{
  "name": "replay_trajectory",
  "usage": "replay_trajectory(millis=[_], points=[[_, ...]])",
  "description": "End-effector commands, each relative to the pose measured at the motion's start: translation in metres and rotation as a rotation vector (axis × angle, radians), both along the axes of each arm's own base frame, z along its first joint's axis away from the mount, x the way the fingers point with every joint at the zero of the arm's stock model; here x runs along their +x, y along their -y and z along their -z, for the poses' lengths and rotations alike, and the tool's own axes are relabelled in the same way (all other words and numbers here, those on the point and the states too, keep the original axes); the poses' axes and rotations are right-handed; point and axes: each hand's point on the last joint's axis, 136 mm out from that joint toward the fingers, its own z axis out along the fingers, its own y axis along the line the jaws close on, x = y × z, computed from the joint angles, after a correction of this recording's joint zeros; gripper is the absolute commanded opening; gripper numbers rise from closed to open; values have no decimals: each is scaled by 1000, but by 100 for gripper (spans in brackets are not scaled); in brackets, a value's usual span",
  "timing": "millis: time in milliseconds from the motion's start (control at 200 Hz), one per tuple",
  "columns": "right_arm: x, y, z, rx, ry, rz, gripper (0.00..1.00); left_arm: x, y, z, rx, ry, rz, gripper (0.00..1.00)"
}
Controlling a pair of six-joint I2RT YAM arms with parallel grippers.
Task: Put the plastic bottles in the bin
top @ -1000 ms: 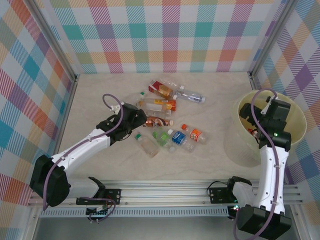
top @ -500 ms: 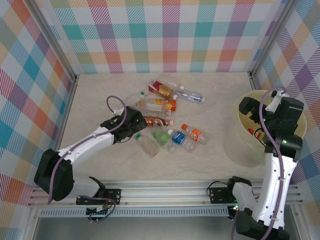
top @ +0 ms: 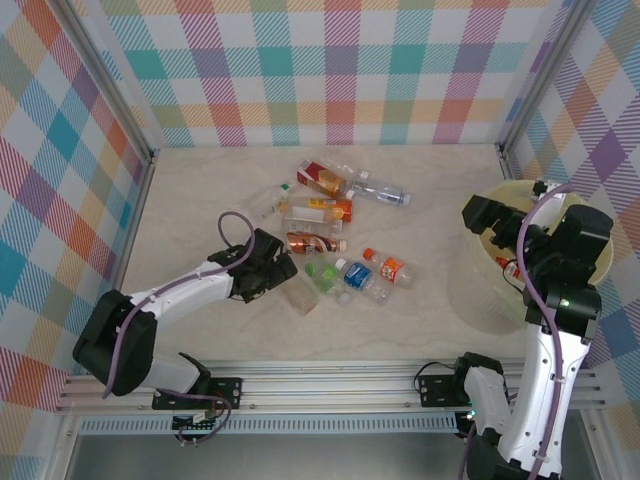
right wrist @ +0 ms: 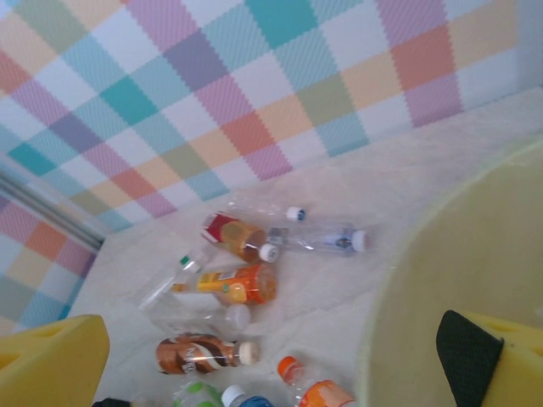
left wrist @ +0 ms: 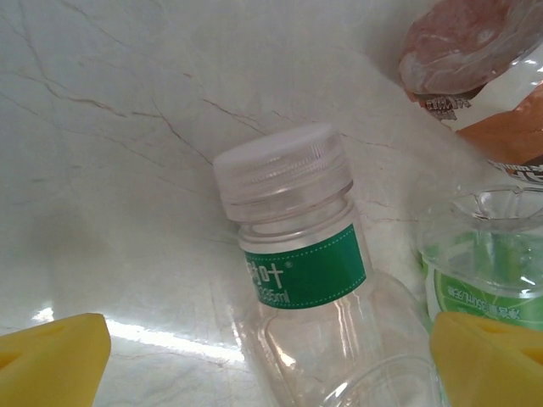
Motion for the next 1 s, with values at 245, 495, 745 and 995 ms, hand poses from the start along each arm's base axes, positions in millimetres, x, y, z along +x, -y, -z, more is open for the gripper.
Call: replay_trajectory(millis=[245, 495, 745, 995], points=[[-1, -16, -5, 18, 48, -102, 100, 19, 23, 25, -91, -58, -66, 92], [-9, -29, -9, 17, 63, -183, 100, 27, 37, 34, -129, -66, -55, 76], [-14, -42, -12, 44, 76, -267, 100, 21, 35, 28, -113, -47, 7, 61], [-17, -58, -15, 46, 89, -349, 100, 28, 37, 3, -124, 36, 40, 50]])
